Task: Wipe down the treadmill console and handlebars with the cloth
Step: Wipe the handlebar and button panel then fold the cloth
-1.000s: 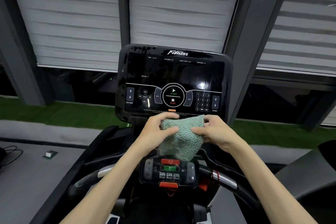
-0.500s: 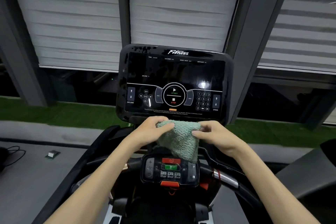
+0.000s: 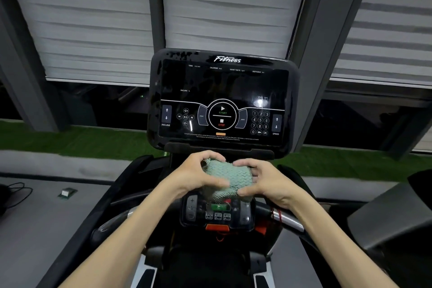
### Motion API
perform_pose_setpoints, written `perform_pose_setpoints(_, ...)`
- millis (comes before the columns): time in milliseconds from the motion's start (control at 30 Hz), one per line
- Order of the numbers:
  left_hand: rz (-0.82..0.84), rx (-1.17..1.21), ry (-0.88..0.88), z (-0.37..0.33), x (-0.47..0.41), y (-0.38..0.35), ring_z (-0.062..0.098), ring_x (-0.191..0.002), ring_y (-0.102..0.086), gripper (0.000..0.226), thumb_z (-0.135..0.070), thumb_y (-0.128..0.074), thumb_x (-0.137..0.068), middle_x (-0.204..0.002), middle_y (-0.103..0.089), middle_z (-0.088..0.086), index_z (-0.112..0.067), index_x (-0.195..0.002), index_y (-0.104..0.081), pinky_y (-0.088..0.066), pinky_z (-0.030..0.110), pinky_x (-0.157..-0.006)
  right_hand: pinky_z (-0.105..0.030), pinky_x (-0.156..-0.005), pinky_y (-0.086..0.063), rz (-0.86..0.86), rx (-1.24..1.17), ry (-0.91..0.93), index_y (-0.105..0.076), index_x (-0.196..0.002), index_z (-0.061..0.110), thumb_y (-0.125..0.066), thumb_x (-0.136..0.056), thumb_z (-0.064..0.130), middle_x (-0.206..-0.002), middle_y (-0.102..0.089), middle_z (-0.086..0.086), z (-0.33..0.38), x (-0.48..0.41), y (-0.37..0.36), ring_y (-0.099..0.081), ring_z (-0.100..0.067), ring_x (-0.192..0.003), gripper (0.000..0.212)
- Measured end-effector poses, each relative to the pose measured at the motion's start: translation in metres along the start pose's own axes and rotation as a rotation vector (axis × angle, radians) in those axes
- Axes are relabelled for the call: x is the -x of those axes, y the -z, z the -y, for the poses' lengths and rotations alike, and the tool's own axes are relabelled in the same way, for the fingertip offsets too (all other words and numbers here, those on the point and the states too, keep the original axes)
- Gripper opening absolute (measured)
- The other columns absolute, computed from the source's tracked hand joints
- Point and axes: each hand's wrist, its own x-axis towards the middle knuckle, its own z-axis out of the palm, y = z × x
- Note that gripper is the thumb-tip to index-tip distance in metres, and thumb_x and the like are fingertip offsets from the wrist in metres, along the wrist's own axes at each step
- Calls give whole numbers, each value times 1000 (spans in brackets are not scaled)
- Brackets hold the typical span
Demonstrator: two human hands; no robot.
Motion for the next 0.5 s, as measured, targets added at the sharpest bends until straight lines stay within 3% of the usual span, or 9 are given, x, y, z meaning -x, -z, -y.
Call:
perform_pose_setpoints(33, 26, -159, -23, 4, -1, 1, 19, -105, -60, 50, -15, -93, -61, -118, -60, -2, -32, -101, -67, -56, 33, -79, -37, -80, -58, -48, 77, -4, -66, -110, 16, -78, -66, -15, -109, -67, -16, -1, -1, 0, -68, -24, -92, 56)
perform_pose_setpoints(100, 8, -391, -73, 8, -1, 0, 15, -114, -52, 46, -13, -90, -64, -120, -57, -8, -36, -95, -65, -45, 31, -91, -39, -80, -59, -116, 217, 0, -73, -97, 16, -81, -69, -4, -99, -71, -11, -4, -2, 0, -69, -25, -87, 36)
perform_pose_setpoints(200, -99, -470, -139, 10, 2, -6, 10, -115, -49, 21, -15, -80, -79, -114, -56, -9, -29, -89, -68, -35, 16, -88, -39, -83, -54, -162, 326, 31, -75, -83, 16, -78, -78, 14, -89, -72, -9, -11, 0, 1, -67, -17, -80, 7)
perform_pose_setpoints(300, -110, -512, -92, 20, 1, -7, 8, -119, -46, 13, -31, -75, -85, -120, -57, -9, -20, -91, -73, -32, 24, -102, -35, -82, -52, -192, 357, 33, -74, -79, 19, -76, -82, 24, -83, -73, -4, -17, 3, 4, -66, -12, -77, 6)
perform_pose_setpoints(400, -154, -467, -36, 28, 1, -15, 10, -113, -55, 16, -40, -71, -86, -108, -67, -10, -24, -90, -72, -43, 30, -96, -36, -79, -56, -344, 313, 51, -72, -81, 22, -77, -78, 25, -80, -73, 3, -27, 4, -5, -68, -12, -78, 8)
perform_pose_setpoints(500, -319, -412, 11, 27, 1, -32, 5, -85, -59, 7, -32, -68, -89, -90, -66, -9, -25, -89, -71, -45, 17, -68, -18, -66, -49, -599, 456, 208, -66, -85, 20, -76, -77, 18, -77, -69, 7, -31, 3, -25, -63, -3, -70, 13)
